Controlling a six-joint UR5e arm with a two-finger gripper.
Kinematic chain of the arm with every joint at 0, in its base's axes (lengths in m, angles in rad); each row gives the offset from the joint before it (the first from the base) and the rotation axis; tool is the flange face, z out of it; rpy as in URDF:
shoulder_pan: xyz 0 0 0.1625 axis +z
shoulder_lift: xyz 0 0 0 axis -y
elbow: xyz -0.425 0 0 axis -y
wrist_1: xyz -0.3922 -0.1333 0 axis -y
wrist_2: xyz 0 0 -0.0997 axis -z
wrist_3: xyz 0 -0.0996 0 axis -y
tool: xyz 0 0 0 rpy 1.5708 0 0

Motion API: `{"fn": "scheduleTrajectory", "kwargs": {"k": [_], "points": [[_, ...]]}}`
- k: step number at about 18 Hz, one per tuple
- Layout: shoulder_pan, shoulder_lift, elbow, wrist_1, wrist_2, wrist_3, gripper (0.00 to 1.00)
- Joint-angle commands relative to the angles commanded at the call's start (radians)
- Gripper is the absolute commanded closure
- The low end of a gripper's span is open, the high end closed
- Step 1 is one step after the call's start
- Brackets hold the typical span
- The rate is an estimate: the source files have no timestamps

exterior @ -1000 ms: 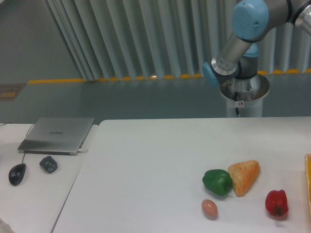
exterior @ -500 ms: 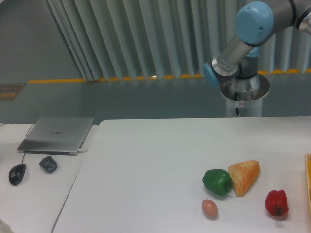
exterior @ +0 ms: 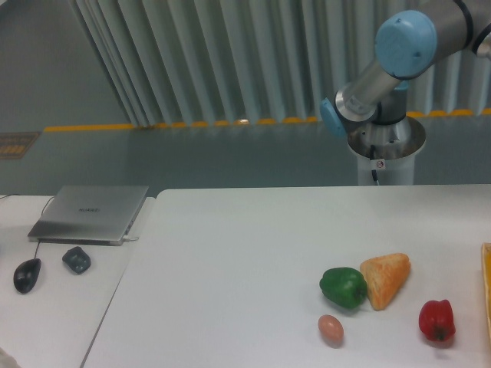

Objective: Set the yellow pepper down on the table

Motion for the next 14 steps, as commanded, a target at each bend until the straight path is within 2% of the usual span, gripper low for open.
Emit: {"fn": "scheduleTrajectory", "kwargs": {"k": [14], "points": [[0.009, -0.018, 0.04, 0.006, -0.002, 0.0, 0.0]]}}
